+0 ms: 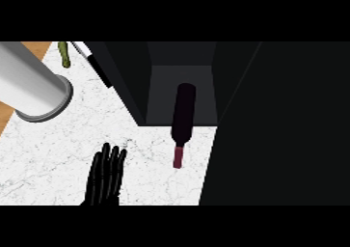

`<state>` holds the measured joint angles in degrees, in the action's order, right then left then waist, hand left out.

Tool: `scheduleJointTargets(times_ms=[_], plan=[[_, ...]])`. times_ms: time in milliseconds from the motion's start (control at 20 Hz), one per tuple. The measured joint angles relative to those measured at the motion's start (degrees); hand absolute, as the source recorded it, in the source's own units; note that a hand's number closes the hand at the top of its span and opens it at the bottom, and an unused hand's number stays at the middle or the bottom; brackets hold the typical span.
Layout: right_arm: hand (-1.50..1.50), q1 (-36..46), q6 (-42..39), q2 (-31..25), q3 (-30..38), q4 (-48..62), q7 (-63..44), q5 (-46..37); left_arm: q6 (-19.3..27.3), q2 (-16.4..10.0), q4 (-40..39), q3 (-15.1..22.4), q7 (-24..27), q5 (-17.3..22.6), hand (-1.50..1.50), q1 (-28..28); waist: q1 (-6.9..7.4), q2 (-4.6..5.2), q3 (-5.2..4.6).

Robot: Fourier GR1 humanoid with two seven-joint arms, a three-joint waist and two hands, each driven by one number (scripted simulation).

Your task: Pick up the wine, place it into the cabinet and close the cabinet

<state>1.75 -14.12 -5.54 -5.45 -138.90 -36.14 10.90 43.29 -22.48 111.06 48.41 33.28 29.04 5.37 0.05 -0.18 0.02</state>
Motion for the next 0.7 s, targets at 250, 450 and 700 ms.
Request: scheduleJointTargets(times_ms=[250, 450, 700], plan=[[1.5, -1.9, -1.4, 0.7, -2.9, 0.0, 0.1, 0.4, -4.1, -5.1, 4.4, -2.8, 0.7, 1.2, -1.5, 4.4, 0.03, -0.02, -0.02], [1.5, -4.6, -1.5, 2.2, -5.9, 0.1, -2.0, 1.4, -7.0, -8.3, 6.3, -5.7, 2.2, 2.9, -1.5, 7.9, 0.03, -0.06, -0.03], [1.5, -8.1, -1.0, 4.4, -12.8, 0.1, -4.2, 1.9, -10.3, -11.6, 8.6, -11.3, 3.3, 5.8, -1.5, 11.0, 0.03, -0.09, -0.05]])
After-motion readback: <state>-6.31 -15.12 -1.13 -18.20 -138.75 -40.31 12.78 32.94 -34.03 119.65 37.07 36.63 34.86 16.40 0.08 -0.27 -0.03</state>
